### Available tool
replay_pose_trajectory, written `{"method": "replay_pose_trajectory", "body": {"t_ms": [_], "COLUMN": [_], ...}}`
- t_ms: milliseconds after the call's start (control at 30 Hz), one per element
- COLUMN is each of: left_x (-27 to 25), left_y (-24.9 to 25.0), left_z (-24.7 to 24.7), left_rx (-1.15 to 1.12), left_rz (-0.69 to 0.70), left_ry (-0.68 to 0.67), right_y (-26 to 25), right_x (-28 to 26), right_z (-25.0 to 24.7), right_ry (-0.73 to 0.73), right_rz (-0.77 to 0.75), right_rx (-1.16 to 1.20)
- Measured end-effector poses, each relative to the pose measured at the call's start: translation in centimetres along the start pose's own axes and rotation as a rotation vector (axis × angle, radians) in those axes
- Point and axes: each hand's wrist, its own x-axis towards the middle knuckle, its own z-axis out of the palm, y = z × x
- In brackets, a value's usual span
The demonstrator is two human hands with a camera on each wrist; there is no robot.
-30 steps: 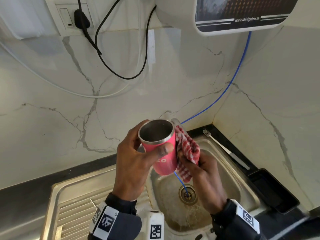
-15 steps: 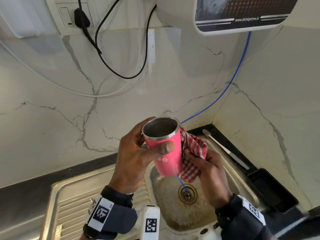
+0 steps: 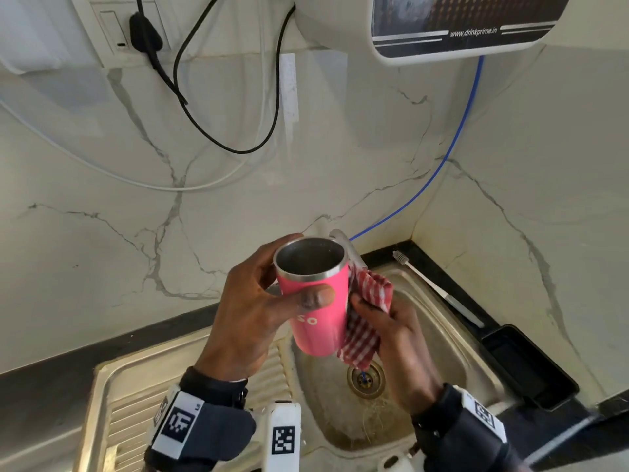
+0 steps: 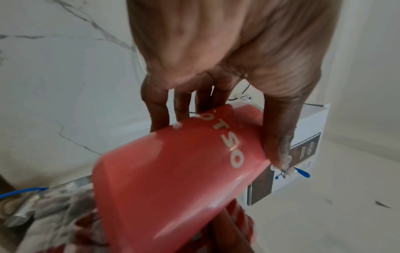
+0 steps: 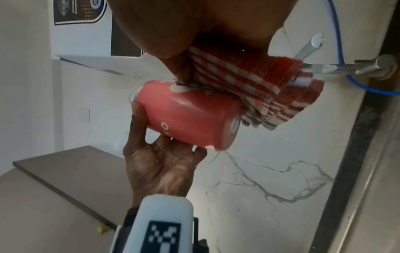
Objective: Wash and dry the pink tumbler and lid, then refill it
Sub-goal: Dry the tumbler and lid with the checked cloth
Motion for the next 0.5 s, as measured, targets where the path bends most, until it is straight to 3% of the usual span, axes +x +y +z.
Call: {"method": "replay_pose_trajectory", "body": {"t_ms": [100,333,500], "left_x": [0.0,0.1,-0.9], "left_y": [-0.3,-1.1,-0.8], "left_z": [-0.4,0.1,1.5], "left_rx": [-0.021,-0.166,0.013], "left_rz": [-0.033,-0.094,-0.018], "left_ry": [-0.02,0.023,0.128], "right_y": [0.2,-0.4,-0.4], "right_x": [-0.6,-0.5,-0.5], "right_z": [0.0,0.6,1.1], "right_ry": [0.001,0.044,0.085], "right_rz": [-0.078,-0.172,-0.249], "right_rx": [-0.137,-0.149,-0.221]}}
